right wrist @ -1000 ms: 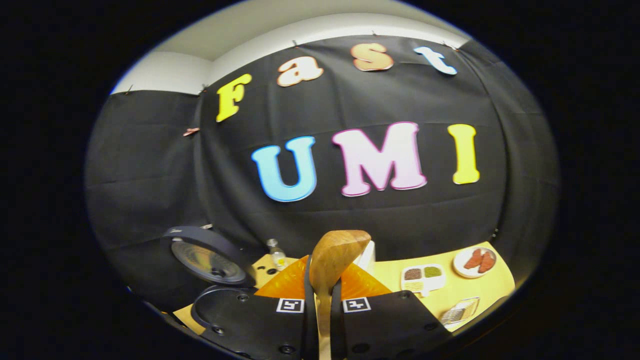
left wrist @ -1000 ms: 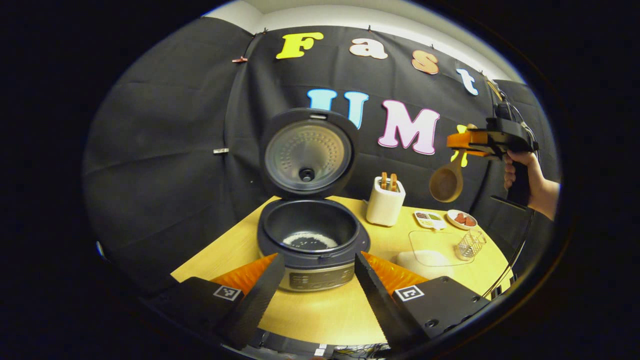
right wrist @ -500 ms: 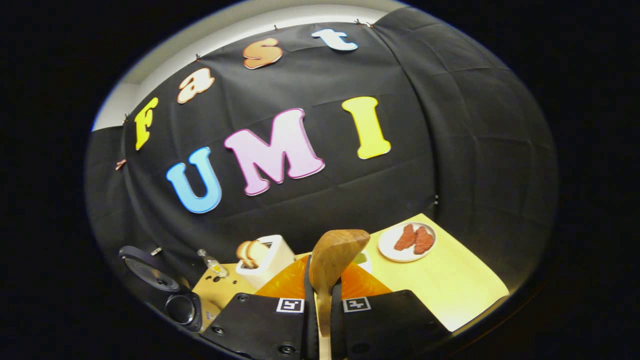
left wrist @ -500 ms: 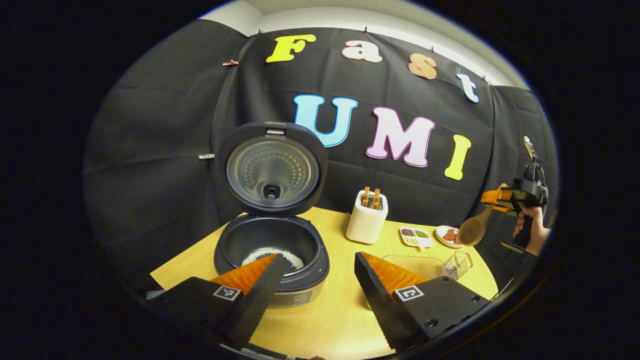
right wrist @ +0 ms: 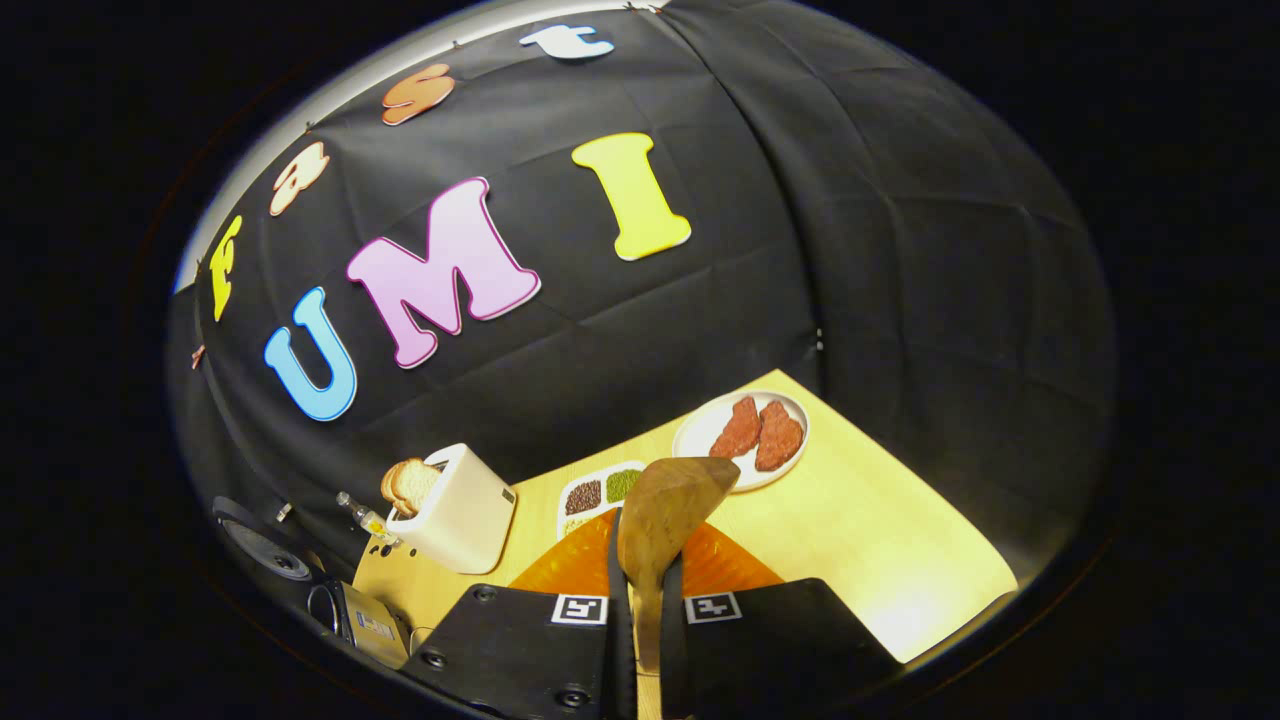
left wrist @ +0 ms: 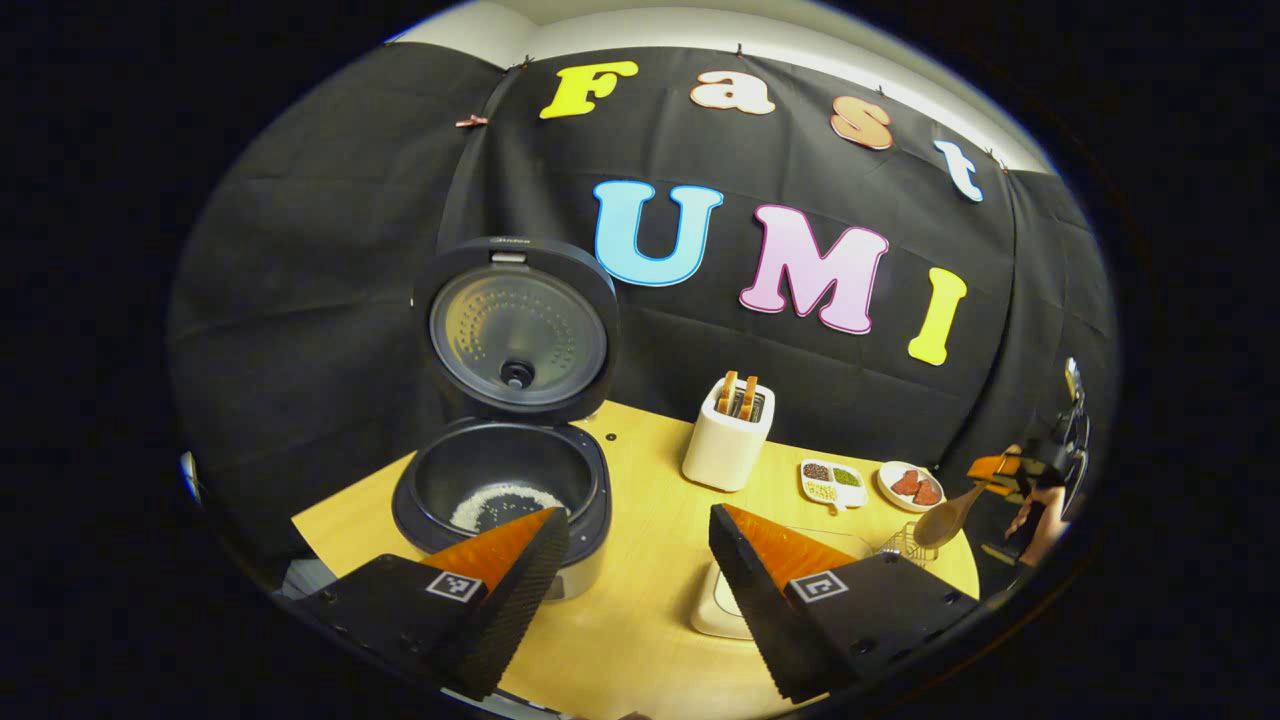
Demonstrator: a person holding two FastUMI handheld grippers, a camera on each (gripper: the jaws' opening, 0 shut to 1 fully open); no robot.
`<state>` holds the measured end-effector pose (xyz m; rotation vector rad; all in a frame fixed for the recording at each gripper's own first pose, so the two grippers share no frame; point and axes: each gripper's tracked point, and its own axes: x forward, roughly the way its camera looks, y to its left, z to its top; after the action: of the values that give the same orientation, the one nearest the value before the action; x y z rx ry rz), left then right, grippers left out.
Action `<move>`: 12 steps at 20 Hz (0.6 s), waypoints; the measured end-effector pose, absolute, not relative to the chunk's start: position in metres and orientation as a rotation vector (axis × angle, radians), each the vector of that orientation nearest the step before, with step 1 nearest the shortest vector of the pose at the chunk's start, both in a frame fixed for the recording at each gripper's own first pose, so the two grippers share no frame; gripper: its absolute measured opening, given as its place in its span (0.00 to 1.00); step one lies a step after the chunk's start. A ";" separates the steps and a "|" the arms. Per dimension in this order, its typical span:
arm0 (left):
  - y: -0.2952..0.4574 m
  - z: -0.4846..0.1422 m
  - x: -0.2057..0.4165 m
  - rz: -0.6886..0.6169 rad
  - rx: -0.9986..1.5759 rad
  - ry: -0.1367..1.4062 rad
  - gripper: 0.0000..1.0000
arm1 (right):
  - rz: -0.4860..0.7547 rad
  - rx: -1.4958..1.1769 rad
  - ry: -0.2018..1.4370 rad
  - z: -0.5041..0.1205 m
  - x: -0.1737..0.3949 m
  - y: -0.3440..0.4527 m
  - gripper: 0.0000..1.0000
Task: Close the left gripper, press the button to open the rice cooker; take a wooden spoon from the chopstick holder with the right hand, scoop a spoonful of rice and pour it into the rice cooker, then put the wooden spoon back into the chopstick holder.
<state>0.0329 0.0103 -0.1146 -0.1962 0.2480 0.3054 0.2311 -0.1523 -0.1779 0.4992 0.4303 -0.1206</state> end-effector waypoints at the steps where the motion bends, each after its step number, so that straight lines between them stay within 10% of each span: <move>1: 0.007 -0.114 0.033 0.317 -0.188 0.252 0.96 | -0.122 0.506 0.446 -0.188 0.234 -0.155 0.13; 12: -0.001 -0.087 0.031 0.328 -0.106 0.228 0.95 | -0.159 0.513 0.539 -0.247 0.237 -0.149 0.14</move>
<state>0.0310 -0.0011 -0.0867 -0.1063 0.2283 0.3277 0.2370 -0.1489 -0.2470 0.5129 0.5394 -0.1586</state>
